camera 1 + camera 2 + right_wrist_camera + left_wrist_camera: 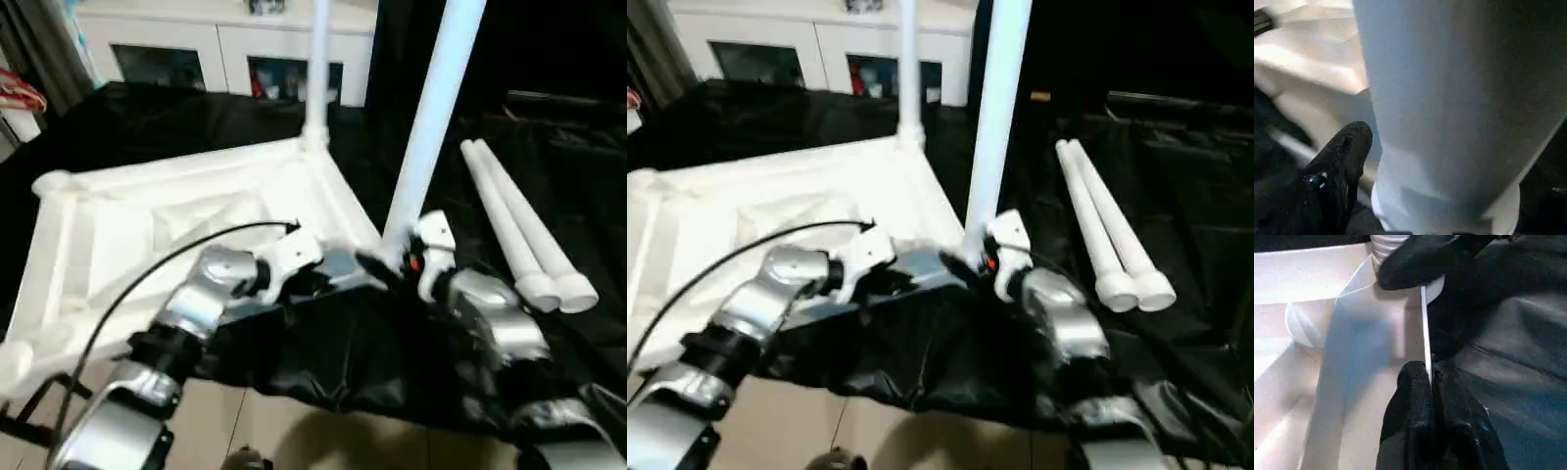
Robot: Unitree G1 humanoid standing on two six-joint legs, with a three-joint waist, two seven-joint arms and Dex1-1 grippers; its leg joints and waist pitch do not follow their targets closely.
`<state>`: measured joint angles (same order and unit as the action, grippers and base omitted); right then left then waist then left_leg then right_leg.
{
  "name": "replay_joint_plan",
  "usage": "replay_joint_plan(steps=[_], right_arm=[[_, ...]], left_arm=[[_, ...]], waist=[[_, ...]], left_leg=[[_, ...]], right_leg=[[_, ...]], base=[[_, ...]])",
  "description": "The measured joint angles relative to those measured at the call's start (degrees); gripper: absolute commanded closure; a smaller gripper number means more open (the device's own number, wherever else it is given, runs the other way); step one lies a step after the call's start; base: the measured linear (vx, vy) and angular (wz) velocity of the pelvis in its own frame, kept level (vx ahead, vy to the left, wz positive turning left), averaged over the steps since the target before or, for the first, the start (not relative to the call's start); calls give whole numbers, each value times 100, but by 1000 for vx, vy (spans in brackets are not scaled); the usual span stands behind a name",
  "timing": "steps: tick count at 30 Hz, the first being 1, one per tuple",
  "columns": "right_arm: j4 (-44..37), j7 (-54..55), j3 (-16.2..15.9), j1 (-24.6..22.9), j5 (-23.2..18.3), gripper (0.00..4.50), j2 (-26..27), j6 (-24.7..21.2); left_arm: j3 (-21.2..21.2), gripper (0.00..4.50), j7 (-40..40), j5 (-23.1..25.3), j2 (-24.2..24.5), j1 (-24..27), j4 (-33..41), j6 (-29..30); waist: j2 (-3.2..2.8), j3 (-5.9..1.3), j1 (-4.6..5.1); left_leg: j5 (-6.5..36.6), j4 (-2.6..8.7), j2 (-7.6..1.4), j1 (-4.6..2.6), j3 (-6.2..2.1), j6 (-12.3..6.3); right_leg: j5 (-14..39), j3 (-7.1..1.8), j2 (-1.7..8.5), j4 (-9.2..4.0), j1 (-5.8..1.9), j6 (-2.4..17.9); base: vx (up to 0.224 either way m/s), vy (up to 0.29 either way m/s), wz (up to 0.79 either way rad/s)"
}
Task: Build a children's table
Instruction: Rotate leg to tighten
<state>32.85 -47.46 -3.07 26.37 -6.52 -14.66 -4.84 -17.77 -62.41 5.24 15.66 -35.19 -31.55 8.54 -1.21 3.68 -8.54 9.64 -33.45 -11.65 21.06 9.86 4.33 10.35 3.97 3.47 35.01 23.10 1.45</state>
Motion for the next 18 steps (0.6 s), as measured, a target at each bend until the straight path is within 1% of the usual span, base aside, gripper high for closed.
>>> replay_joint_plan(steps=[1,2,5,6,8,9,10,14,15,16,17,18], right_arm=[[-86,-207,-56,-54,-12,69,-101,-1],[-272,-568,-182,-165,-58,69,-289,-9],[-550,-1134,-353,-297,-123,69,-564,-70],[-763,-1456,-468,-406,-180,69,-766,-135],[-969,-1856,-562,-498,-243,69,-928,-201],[-1039,-1961,-588,-531,-265,84,-958,-238],[-1117,-2046,-609,-571,-281,84,-988,-270],[-1491,-2396,-761,-682,-334,118,-1160,-490],[-1547,-2439,-800,-698,-359,118,-1190,-523],[-1616,-2449,-819,-725,-376,134,-1204,-573],[-1662,-2458,-840,-741,-393,134,-1207,-607],[-1708,-2481,-860,-761,-403,146,-1213,-632]], left_arm=[[-6,450,-107,-24,42,17,33,-4],[-10,450,-302,-83,124,42,65,-32],[-17,450,-609,-123,238,63,100,-89],[-69,450,-804,-168,309,63,103,-127],[-124,450,-1037,-228,395,64,103,-207],[-133,450,-1122,-230,426,64,103,-237],[-139,450,-1207,-232,453,64,103,-259],[-212,450,-1580,-313,611,64,104,-362],[-226,450,-1640,-325,636,64,104,-384],[-227,450,-1697,-327,654,64,103,-393],[-229,450,-1745,-329,672,64,103,-400],[-232,450,-1794,-331,692,64,103,-411]], waist=[[-2,1,-6],[-1,1,-16],[-4,1,-31],[-4,1,-60],[-4,1,-97],[-4,0,-106],[-4,0,-114],[-4,1,-138],[-4,1,-142],[-4,1,-146],[-4,1,-146],[-5,1,-146]], left_leg=[[1,-3,0,2,0,-1],[1,-6,0,1,0,-2],[1,-8,-1,0,0,-3],[1,-7,-1,-1,0,-3],[1,-8,-2,-1,0,-3],[1,-8,-2,0,0,-3],[1,-8,-2,0,0,-3],[1,-7,-2,1,0,-3],[1,-7,-2,1,0,-3],[1,-6,-2,1,0,-3],[1,-6,-2,1,0,-3],[1,-6,-2,0,0,-3]], right_leg=[[0,0,0,0,0,0],[0,0,0,1,-1,0],[0,-1,0,1,-2,0],[0,-1,0,1,-3,-1],[0,-1,0,2,-2,-1],[0,-1,0,2,-2,-1],[0,-1,0,3,-1,-1],[1,-1,0,1,-1,-2],[1,-1,0,0,-1,-2],[1,0,0,0,-1,-3],[1,-1,0,1,-1,-3],[2,-1,0,1,-1,-3]], base=[[0,0,0],[0,0,0],[0,0,0],[0,0,0],[0,0,0],[0,0,0],[0,0,0],[0,0,0],[0,0,0],[0,0,0],[0,0,0],[0,0,0]])
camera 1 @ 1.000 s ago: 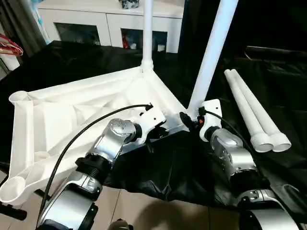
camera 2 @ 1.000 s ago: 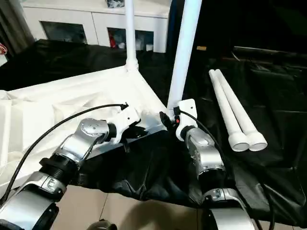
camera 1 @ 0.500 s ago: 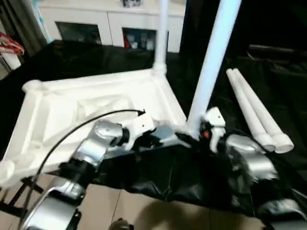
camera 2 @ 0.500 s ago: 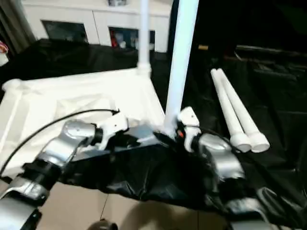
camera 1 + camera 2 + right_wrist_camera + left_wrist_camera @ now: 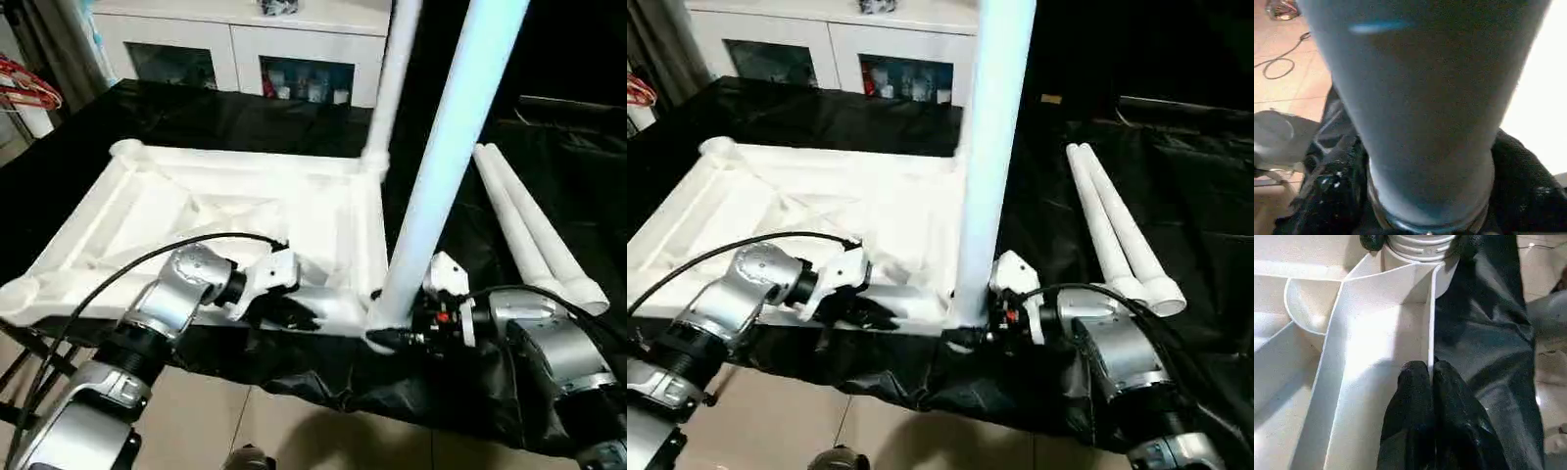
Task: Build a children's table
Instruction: Rotate leg to tighten
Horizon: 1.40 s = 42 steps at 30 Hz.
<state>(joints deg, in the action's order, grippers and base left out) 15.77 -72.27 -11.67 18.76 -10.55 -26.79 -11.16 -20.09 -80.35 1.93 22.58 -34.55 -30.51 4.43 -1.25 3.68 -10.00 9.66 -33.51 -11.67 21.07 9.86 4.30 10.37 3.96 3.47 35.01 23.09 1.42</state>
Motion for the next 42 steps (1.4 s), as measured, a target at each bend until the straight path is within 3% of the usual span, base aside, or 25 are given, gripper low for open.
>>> replay_joint_plan(steps=[4,11,18,24,27,28,30,35,42], right_arm=[[-50,-18,-8,-12,-7,170,-9,-59],[-50,359,100,-85,58,173,135,-64],[1090,2689,813,425,332,175,1149,15],[2234,4784,1376,1189,490,175,1923,204],[2573,5228,1480,1390,553,175,2057,444],[2693,5285,1534,1446,556,175,2100,544],[2813,5302,1591,1496,538,105,2127,656],[2941,5156,1635,1572,472,92,2148,786],[2907,3902,1291,1476,598,92,1756,979]], left_arm=[[-2,450,-21,0,7,0,-14,-69],[62,450,201,47,-77,-1,-131,-91],[311,450,1754,362,-690,-198,-589,189],[463,450,3086,579,-1435,-435,-960,525],[463,450,3408,678,-1600,-454,-963,564],[462,450,3460,682,-1622,-454,-958,564],[462,450,3498,682,-1630,-454,-935,564],[466,450,3456,682,-1600,-436,-869,561],[430,450,2661,564,-1180,-250,-639,265]], waist=[[0,0,-3],[0,-3,7],[3,-8,199],[-5,-4,261],[-15,-10,282],[-26,-17,282],[-30,-20,278],[-37,-24,265],[-36,-23,307]], left_leg=[[0,-1,0,0,0,0],[-1,-1,0,-11,0,1],[-1,-1,15,-68,1,1],[-1,5,22,-68,0,1],[-1,7,23,-64,0,1],[-1,7,24,-63,0,1],[1,24,28,-61,0,0],[0,59,29,-59,1,2],[1,60,26,-50,1,2]], right_leg=[[1,-1,0,0,0,-2],[8,-1,0,2,-8,-14],[16,-3,13,-9,-40,-28],[15,-2,19,-22,-32,-27],[10,-4,19,-21,-32,-24],[4,-6,19,-18,-31,-24],[-4,-8,20,-12,-27,-11],[-5,-5,17,-12,-14,-2],[-5,-3,15,-14,-3,-2]], base=[[0,0,0],[0,0,0],[0,0,0],[0,0,0],[0,0,0],[0,0,0],[33,-3,2],[0,0,0],[0,0,0]])
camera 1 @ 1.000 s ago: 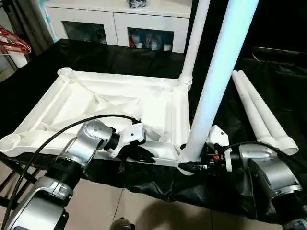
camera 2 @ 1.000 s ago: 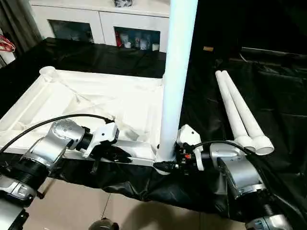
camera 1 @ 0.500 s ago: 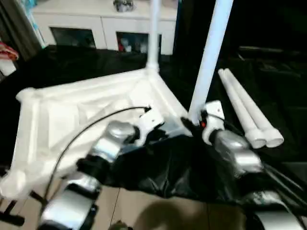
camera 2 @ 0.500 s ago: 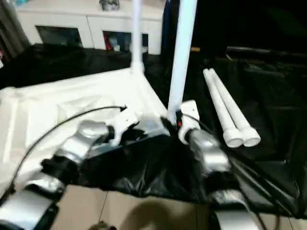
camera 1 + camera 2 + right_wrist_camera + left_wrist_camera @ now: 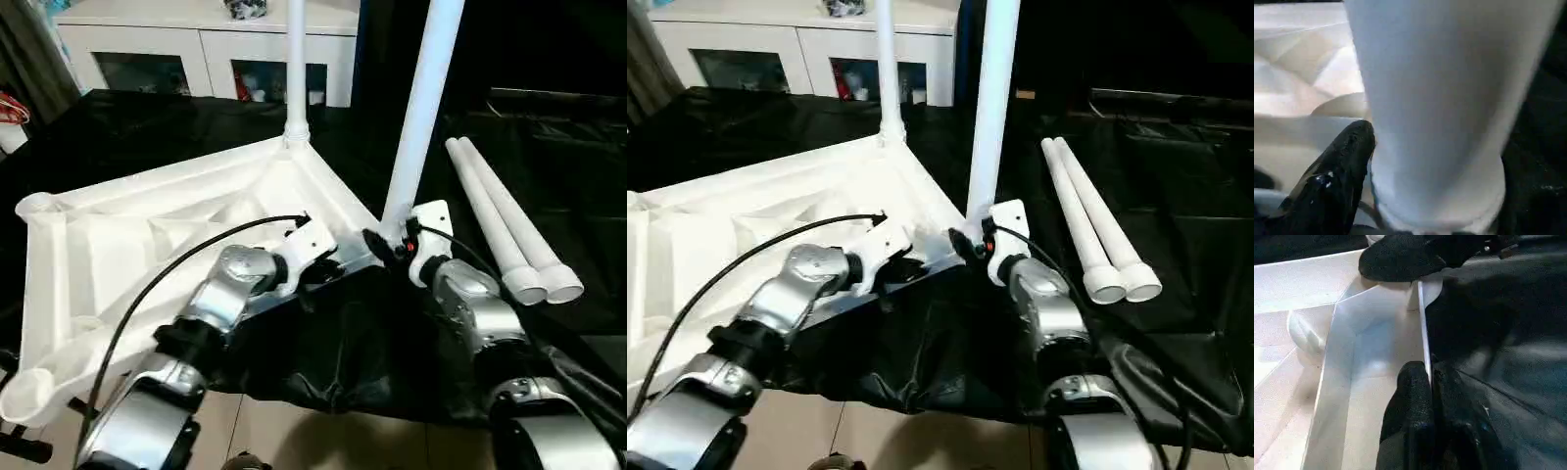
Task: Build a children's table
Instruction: Rotate leg to tighten
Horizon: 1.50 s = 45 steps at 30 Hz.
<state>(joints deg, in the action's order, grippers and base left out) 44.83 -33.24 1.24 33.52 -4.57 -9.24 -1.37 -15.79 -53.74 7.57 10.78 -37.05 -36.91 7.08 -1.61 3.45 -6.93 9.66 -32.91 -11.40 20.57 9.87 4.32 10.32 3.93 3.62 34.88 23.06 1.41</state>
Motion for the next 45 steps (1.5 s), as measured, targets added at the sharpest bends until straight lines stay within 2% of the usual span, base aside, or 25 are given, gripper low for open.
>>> replay_joint_plan(steps=[3,7,10,13,15,18,20,29,37,41,45], right_arm=[[-209,-741,-234,-195,-8,92,-259,104],[-346,-1237,-364,-278,-44,92,-427,130],[-627,-1751,-474,-436,-95,92,-613,64],[-1134,-2579,-713,-672,-249,92,-976,-116],[-1434,-2979,-820,-814,-323,127,-1123,-258],[-2010,-3534,-1027,-1115,-461,134,-1422,-451],[-2131,-3687,-1094,-1164,-474,166,-1456,-484],[-2410,-3803,-1122,-1290,-504,176,-1557,-608],[-2365,-3078,-958,-1323,-425,177,-1244,-774],[-1679,-1509,-469,-999,-247,177,-566,-723],[-1175,-98,-113,-679,-182,177,-68,-718]], left_arm=[[-59,450,-464,-132,223,56,71,-122],[-73,450,-730,-170,346,60,110,-142],[-100,450,-1011,-224,471,77,138,-215],[-146,450,-1454,-324,675,83,191,-327],[-165,450,-1728,-352,783,84,197,-383],[-258,450,-2207,-452,952,100,233,-472],[-275,450,-2340,-458,1006,105,235,-510],[-310,450,-2488,-519,1037,107,235,-593],[-235,450,-2092,-443,988,128,232,-419],[-36,450,-1094,-228,603,127,205,-97],[35,450,-261,-116,150,119,144,120]], waist=[[3,3,-31],[6,5,-48],[8,6,-116],[12,7,-162],[12,7,-189],[12,7,-266],[12,7,-275],[12,7,-298],[17,4,-268],[26,-1,-116],[26,-2,-89]], left_leg=[[0,-1,0,2,0,0],[0,-6,0,4,1,0],[0,-3,-2,10,1,0],[0,-5,-6,31,0,-1],[0,-9,-8,39,1,-2],[1,-13,-9,42,1,-3],[0,-19,-9,42,1,-3],[2,-21,-10,45,1,-4],[-1,-36,-13,36,0,-2],[-1,-50,-12,15,1,-1],[-1,-47,-11,-4,2,-1]], right_leg=[[0,0,0,0,1,0],[-1,-1,1,0,1,0],[0,0,0,-1,6,-1],[4,6,-1,-1,16,-4],[4,6,0,-1,21,-4],[4,6,0,-2,21,-4],[3,5,0,0,21,-4],[6,5,0,3,22,-7],[14,4,-1,12,18,-24],[12,0,0,10,4,-23],[11,-2,0,11,-8,-22]], base=[[0,0,0],[0,0,0],[0,0,0],[0,0,0],[0,0,0],[0,0,0],[0,0,0],[0,0,0],[0,0,0],[0,0,0],[0,0,0]])
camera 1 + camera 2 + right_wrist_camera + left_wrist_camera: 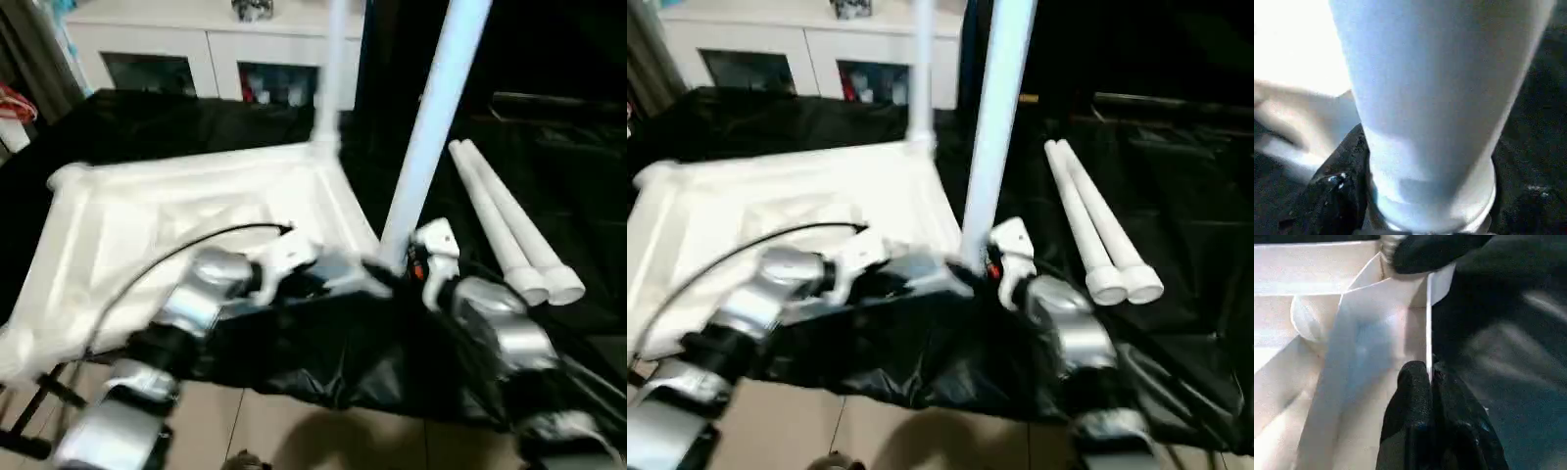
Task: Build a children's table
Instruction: Rotate leg to tighten
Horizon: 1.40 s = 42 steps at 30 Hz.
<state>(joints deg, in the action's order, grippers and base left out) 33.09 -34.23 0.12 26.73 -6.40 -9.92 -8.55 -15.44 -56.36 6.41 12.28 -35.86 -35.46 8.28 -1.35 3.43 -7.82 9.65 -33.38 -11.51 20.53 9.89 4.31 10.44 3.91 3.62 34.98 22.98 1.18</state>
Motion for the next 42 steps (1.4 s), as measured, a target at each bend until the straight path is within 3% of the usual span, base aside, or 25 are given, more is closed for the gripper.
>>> replay_joint_plan(steps=[6,7,9,10,16,21,28,34,40,42], right_arm=[[658,1480,351,440,116,177,519,235],[749,1571,396,485,141,143,549,301],[820,1602,430,491,141,143,580,421],[825,1602,452,492,133,103,594,433],[778,1048,485,468,-29,59,539,410],[748,292,115,432,79,49,194,546],[370,-924,-154,147,40,49,-205,624],[-725,-2785,-718,-435,-363,49,-1049,201],[-1181,-3576,-902,-633,-529,49,-1395,-82],[-1306,-3793,-990,-648,-546,75,-1514,-198]], left_arm=[[-23,450,813,249,-421,-188,-247,105],[-29,450,893,283,-467,-193,-248,116],[-31,450,927,317,-481,-193,-239,116],[-31,450,927,326,-481,-193,-234,114],[-45,450,731,287,-334,-118,-129,3],[-61,450,217,151,-140,-12,72,-67],[-61,450,-438,-87,178,58,175,-113],[-173,450,-1515,-310,668,147,328,-321],[-286,450,-2015,-389,806,143,328,-454],[-315,450,-2163,-419,859,142,328,-484]], waist=[[-5,-4,-10],[-5,-4,-11],[-5,-4,-12],[-5,-4,-12],[-15,0,11],[-18,0,-6],[-30,7,-27],[-36,10,-116],[-37,9,-194],[-37,9,-207]], left_leg=[[-2,23,1,-17,0,3],[-1,24,2,-14,0,3],[-1,26,3,-14,0,3],[-1,27,4,-13,0,3],[0,33,4,-11,1,3],[0,54,2,1,1,4],[0,52,1,9,3,4],[1,49,-1,26,0,2],[0,34,-2,34,-1,2],[0,34,-2,34,-2,2]], right_leg=[[1,1,-2,-2,-9,-2],[1,0,-1,-4,-9,-2],[3,-1,-1,-6,-10,-4],[2,-2,-1,-7,-10,-4],[-5,-2,-2,-7,-6,8],[-3,3,-4,-7,10,24],[-3,4,-5,-8,15,25],[-2,8,-5,-13,18,23],[-3,6,-4,-11,19,24],[-3,7,-4,-10,19,24]], base=[[0,0,0],[0,0,0],[0,0,0],[0,0,0],[0,0,0],[0,0,0],[0,0,0],[0,0,0],[0,0,0],[0,0,0]])
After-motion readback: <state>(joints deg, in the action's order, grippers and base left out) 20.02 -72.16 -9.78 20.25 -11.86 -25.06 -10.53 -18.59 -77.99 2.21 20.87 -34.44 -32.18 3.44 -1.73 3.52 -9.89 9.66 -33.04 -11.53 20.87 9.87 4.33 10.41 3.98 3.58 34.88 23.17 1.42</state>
